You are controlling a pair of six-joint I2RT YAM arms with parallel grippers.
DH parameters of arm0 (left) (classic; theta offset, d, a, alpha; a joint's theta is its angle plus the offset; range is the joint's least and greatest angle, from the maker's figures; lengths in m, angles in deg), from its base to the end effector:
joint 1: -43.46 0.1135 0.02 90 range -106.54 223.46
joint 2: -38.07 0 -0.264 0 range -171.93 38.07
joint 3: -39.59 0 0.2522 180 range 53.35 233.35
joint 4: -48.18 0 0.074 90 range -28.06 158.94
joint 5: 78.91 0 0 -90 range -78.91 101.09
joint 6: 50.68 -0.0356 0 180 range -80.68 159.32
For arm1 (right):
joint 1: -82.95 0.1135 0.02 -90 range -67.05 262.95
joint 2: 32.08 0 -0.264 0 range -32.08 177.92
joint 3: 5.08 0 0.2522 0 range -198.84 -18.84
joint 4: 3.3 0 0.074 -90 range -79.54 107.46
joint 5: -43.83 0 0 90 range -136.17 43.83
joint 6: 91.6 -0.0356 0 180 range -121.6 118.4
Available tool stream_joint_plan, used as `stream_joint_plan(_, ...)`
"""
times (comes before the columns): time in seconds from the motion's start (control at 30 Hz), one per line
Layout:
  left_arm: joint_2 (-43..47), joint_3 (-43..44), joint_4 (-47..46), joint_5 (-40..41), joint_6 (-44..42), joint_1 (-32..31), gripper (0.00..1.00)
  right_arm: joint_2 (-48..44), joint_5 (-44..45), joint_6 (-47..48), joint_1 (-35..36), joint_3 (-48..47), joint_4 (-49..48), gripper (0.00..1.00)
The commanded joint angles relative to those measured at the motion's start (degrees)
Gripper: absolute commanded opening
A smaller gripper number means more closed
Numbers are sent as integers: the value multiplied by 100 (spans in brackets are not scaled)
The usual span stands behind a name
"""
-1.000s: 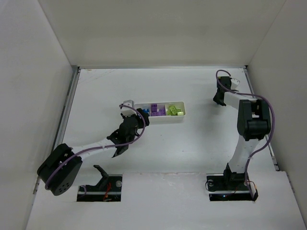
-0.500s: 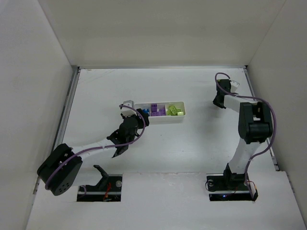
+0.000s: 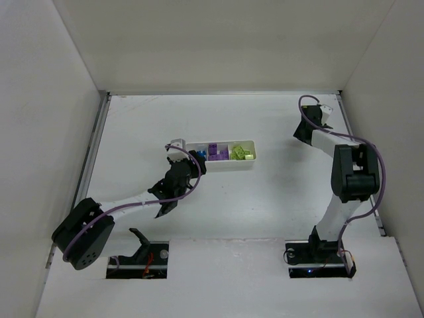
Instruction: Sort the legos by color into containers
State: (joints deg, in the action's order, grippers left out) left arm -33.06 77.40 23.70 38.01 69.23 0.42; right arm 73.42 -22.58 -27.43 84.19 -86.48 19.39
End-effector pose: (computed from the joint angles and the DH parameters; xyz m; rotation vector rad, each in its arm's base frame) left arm 0.1936 -0.1587 0.2085 -0.1521 1.7314 -0.5393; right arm 0.3940 -0.0057 0.1872 0.6779 2.2143 -0.2546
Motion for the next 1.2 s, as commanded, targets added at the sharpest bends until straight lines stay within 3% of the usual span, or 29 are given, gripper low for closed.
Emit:
stream_joint_plan(0.0, 3, -6, -316, -29, 15, -24, 51, 278, -13, 183, 48, -399, -155, 52)
stream_joint_plan(0.6, -146, 29, -368, -125, 85, -15, 51, 859, -48, 104, 4, -584, -40, 33)
stream_joint_plan(0.7, -164, 29, -369, -143, 94, -6, 51, 815, -22, 113, 4, -567, -58, 34)
stream_joint_plan(0.83, -129, 20, -386, -99, 67, -24, 51, 806, -21, 121, -31, -558, -75, 47)
stream_joint_plan(1.17, -155, 20, -395, -161, 94, -32, 51, 885, -31, 104, -75, -628, -49, 36)
